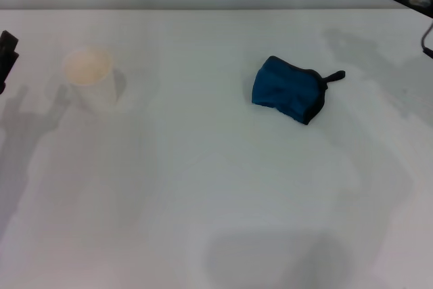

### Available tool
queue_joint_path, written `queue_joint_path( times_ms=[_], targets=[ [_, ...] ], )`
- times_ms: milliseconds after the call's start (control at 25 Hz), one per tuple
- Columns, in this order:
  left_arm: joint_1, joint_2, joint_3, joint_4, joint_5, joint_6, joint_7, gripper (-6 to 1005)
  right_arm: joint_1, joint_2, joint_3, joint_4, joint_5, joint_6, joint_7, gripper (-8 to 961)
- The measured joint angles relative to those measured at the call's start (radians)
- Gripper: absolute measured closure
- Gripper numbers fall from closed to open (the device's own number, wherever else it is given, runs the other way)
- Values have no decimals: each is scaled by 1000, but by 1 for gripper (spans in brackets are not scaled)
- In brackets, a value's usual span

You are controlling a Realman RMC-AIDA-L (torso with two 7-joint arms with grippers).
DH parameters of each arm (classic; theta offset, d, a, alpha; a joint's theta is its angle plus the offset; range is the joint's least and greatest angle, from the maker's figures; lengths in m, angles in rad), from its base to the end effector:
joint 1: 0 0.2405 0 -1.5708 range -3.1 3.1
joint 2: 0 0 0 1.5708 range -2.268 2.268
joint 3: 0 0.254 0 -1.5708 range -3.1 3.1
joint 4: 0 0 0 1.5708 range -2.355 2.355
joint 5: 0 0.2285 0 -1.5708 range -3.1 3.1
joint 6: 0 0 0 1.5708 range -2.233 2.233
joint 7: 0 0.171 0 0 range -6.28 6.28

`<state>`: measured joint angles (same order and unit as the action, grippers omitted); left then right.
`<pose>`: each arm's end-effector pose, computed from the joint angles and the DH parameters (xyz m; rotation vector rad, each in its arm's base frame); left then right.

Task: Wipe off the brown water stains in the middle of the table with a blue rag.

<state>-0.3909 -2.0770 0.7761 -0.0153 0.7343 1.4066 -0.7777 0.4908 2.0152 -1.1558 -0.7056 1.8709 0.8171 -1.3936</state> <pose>-0.3545 0.3252 -0.0015 -1.4837 -0.8968 -1.1453 0.2585 0.4542 0.0219 -1.9722 1.1133 0.9137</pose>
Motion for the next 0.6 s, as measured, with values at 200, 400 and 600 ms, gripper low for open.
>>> queue_joint_path(
  times_ms=[200,400,600],
  targets=[
    [-1,0,0,9,-18,-13,0,112,-7,6,14,192,324,45,-538,737],
    [1,0,-1,20,-24,-14,0,111,9,12,19,374,592,61,-1069,717],
    [2,0,-5,24,-45,-16,0,112,21,9,97,465,667,8,-1225,500]
  ],
)
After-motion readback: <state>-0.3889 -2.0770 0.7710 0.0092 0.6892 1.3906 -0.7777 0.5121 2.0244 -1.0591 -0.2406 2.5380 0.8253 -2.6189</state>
